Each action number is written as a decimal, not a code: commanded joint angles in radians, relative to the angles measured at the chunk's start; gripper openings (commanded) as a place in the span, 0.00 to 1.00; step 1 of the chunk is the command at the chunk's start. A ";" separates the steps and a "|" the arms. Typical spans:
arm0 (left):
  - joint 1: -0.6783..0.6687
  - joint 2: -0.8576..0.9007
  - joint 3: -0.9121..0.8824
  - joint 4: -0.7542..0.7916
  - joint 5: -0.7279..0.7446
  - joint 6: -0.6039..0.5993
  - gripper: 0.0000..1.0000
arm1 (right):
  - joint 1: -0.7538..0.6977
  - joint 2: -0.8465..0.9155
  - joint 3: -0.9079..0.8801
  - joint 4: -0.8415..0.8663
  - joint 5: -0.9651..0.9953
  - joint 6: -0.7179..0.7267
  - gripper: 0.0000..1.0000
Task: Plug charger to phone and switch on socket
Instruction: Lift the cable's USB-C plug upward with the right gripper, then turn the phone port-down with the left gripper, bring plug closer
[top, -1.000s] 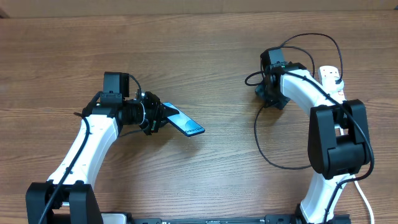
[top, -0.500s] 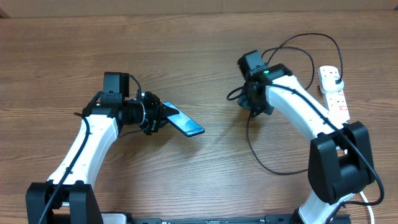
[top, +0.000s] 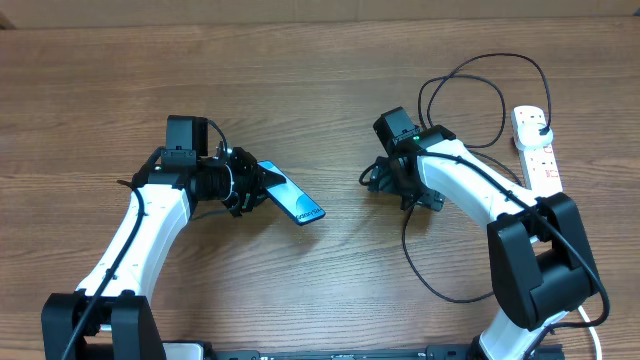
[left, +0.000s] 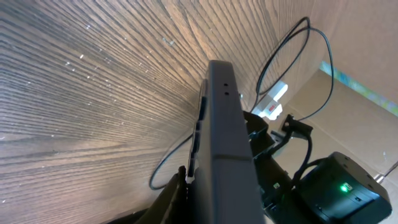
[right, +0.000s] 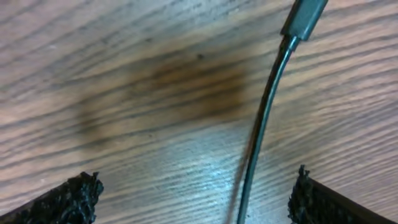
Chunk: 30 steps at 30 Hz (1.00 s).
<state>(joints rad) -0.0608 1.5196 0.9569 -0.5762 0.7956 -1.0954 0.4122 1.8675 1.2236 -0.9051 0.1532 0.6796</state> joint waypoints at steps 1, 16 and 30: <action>0.003 -0.010 0.013 0.005 0.013 0.019 0.15 | 0.000 -0.010 0.001 0.018 0.003 0.000 1.00; 0.003 -0.010 0.013 0.003 0.070 0.169 0.15 | -0.115 -0.008 0.000 0.051 0.026 0.132 1.00; 0.003 -0.010 0.013 0.005 0.094 0.164 0.04 | -0.153 -0.008 -0.084 0.092 -0.056 0.132 0.77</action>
<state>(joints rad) -0.0608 1.5196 0.9569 -0.5762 0.8284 -0.9569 0.2558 1.8675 1.1713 -0.8272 0.1108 0.7975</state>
